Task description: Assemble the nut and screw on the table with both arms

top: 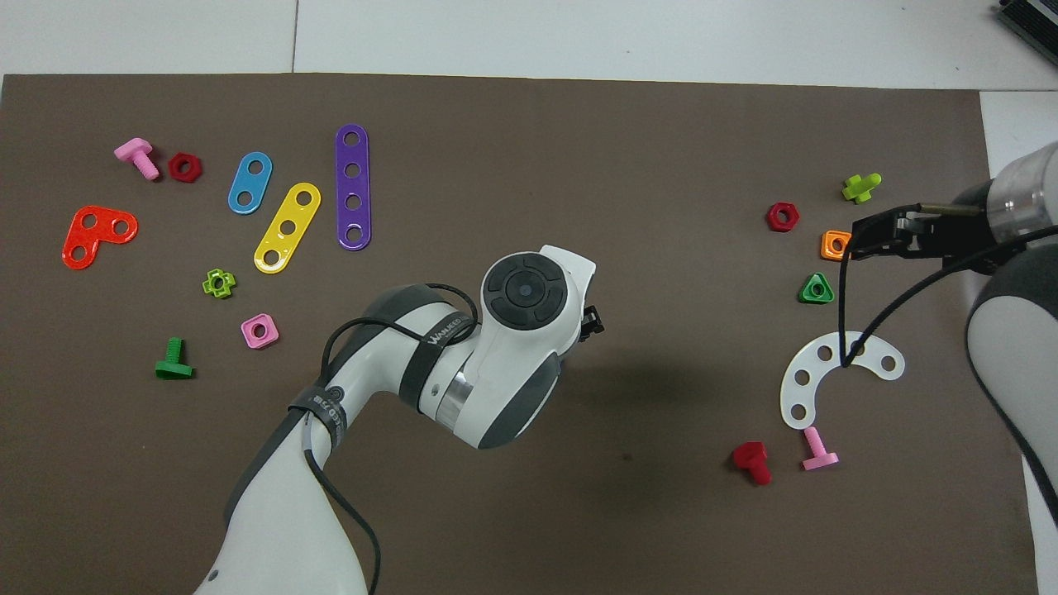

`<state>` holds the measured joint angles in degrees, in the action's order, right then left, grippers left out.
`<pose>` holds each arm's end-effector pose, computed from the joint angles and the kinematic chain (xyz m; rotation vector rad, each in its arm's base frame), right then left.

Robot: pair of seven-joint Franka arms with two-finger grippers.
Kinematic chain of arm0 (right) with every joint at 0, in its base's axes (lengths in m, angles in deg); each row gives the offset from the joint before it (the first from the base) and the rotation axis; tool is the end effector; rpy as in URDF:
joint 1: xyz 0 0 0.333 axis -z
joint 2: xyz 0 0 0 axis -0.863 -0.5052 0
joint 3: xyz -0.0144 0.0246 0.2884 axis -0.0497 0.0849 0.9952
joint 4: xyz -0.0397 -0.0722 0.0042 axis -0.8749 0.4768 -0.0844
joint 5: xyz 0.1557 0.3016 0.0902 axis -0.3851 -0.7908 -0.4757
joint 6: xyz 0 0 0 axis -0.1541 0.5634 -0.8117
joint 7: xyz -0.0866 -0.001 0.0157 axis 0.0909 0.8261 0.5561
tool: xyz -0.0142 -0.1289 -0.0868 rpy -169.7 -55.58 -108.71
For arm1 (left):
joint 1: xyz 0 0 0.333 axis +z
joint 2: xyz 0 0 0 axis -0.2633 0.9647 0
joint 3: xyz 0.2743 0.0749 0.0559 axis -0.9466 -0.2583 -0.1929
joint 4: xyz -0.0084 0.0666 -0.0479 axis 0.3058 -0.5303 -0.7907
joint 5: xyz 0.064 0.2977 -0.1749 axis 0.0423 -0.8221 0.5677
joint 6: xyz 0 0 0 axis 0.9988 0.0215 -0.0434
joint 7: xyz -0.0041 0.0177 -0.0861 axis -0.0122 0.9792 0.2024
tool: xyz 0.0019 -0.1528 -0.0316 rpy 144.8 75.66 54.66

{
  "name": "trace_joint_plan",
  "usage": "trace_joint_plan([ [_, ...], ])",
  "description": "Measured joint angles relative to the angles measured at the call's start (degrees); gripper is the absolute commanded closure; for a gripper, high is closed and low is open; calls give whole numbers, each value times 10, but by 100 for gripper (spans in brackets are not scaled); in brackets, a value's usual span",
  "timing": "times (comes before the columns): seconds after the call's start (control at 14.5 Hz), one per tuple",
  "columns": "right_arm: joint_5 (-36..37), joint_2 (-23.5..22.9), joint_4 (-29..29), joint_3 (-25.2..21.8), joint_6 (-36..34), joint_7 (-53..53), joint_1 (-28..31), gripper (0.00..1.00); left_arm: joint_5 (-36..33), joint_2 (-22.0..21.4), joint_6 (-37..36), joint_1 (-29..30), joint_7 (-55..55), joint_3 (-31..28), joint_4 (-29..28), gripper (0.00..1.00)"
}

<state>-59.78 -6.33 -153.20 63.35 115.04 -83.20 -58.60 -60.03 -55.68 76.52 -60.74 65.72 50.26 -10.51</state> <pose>0.5265 0.0245 0.5197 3.1016 -0.2475 0.0631 0.4502 -0.4305 0.3166 2.9746 0.4736 -0.1057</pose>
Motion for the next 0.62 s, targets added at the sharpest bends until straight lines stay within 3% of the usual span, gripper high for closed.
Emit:
trace_joint_plan([
  [0.14, 0, 0, 0, 0, 0, 0, 0, 0, -3, -14, -8, 29, -6, -4, 27, 0],
  [0.35, 0, 0, 0, 0, 0, 0, 0, 0, -4, -59, -91, 101, -60, -7, 69, 0],
  [0.62, 0, 0, 0, 1, 0, 0, -1, 0, -10, -128, -186, 198, -221, -9, 81, 0],
])
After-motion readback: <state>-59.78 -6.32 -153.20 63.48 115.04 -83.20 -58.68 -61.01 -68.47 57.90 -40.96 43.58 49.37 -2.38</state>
